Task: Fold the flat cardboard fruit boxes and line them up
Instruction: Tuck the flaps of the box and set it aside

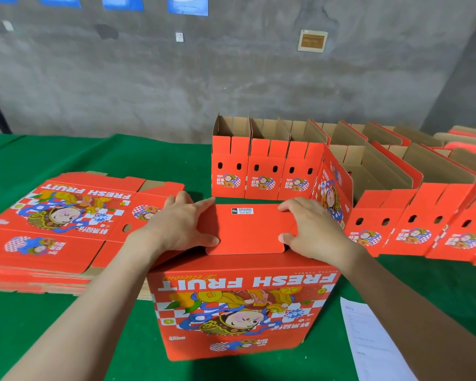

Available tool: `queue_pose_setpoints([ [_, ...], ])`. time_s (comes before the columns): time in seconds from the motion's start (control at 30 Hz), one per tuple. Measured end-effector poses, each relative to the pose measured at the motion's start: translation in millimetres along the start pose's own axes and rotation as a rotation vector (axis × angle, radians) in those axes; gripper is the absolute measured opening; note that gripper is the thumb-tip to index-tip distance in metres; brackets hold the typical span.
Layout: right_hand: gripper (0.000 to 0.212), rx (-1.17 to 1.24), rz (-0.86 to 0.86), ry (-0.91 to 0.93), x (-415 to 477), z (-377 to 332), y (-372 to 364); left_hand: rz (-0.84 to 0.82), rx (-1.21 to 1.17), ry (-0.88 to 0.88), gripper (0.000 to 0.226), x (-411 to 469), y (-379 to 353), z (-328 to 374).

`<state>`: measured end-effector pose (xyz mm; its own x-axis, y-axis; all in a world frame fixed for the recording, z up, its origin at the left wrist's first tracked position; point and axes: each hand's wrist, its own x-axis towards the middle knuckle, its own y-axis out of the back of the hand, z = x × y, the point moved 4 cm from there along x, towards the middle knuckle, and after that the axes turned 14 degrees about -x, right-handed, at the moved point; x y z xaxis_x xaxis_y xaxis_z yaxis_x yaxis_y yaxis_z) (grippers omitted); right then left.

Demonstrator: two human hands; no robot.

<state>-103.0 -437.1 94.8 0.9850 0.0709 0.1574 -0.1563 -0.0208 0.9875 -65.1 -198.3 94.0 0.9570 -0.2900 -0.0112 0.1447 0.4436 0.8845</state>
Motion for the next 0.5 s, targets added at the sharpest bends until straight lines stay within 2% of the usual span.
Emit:
queue_pose_setpoints([
  [0.17, 0.056, -0.088, 0.032, 0.007, -2.0, -3.6, -2.6, 0.040, 0.043, -0.005, 0.094, -1.7, -2.3, 1.9],
  [0.27, 0.054, -0.059, 0.036, 0.026, -1.9, -1.5, -3.4, 0.048, 0.011, -0.018, 0.093, -0.9, -2.2, -0.3],
  [0.43, 0.046, 0.143, 0.025, 0.051, 2.0, 7.6, -3.0, 0.097, -0.170, -0.059, 0.080, -1.0, 2.1, -6.6],
  [0.5, 0.043, 0.191, 0.036, 0.059, 2.9, 9.8, -2.4, 0.182, -0.334, -0.155, 0.063, -2.1, 7.4, -7.4],
])
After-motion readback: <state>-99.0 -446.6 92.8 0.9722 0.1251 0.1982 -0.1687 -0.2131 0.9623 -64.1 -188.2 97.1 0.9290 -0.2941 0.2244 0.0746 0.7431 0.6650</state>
